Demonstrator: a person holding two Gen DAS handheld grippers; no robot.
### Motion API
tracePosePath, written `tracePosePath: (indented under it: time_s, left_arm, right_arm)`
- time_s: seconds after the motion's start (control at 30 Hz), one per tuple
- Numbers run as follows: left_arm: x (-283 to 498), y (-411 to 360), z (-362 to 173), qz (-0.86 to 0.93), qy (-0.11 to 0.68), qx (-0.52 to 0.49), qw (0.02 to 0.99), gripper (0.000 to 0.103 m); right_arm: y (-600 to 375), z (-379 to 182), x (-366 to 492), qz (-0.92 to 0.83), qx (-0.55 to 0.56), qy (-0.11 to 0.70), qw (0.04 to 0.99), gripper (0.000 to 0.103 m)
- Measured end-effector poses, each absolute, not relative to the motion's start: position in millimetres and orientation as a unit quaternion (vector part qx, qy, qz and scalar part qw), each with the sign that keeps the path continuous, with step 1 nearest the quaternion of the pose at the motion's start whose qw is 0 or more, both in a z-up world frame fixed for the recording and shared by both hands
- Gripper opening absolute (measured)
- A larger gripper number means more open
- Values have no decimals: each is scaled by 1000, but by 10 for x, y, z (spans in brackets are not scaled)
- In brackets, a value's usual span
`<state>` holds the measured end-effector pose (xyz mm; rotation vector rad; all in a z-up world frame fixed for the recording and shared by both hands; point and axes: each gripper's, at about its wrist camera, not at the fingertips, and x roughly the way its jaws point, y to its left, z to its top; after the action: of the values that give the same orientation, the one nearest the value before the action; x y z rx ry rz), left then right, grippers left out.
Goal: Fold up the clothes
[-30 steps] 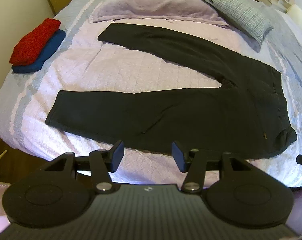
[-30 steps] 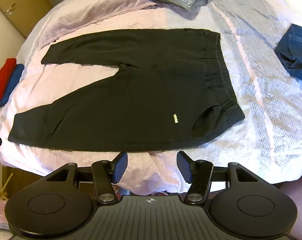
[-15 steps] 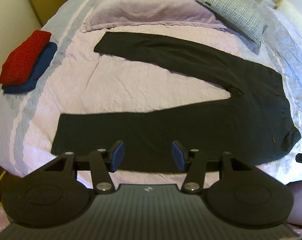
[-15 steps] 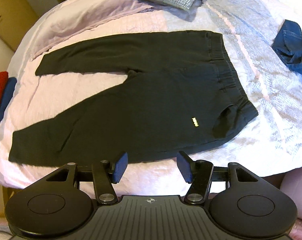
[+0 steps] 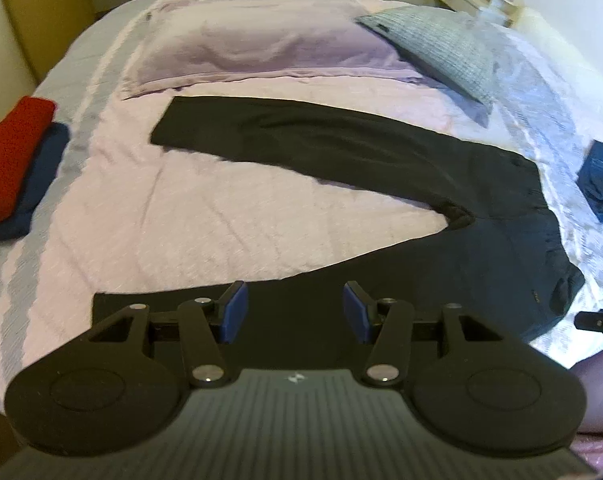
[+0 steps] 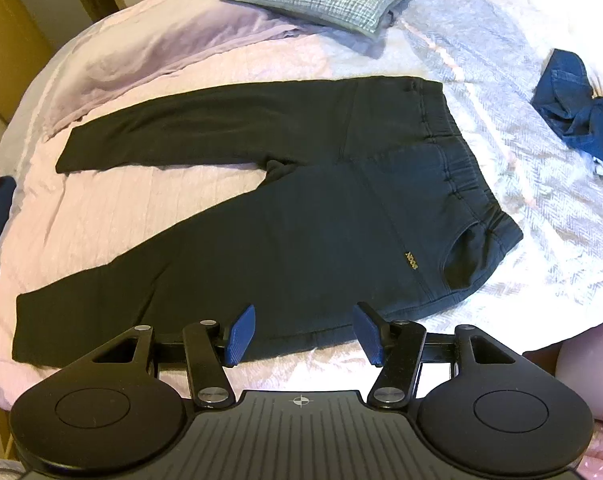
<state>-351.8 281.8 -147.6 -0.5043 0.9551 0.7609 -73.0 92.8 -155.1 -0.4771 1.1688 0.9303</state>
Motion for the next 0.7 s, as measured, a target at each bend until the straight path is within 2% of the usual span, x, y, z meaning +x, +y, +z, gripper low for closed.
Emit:
tracePosePath:
  time_s: [0.27,0.47,0.7]
  left_arm:
    - [-3104,2941,-1624,326,440,-229,805,49]
    - [-2675,3198,-1803,315,429,-211,820,49]
    - [-1854,3824,-2282,298,427,-201,830,49]
  right_arm:
    - [1081,-1687,-468,416,-210,529,710,58]
    - [1185,-1771,87,472,-147,462,736,58]
    - [1717,-2291,1072,486,-217,468,706,58]
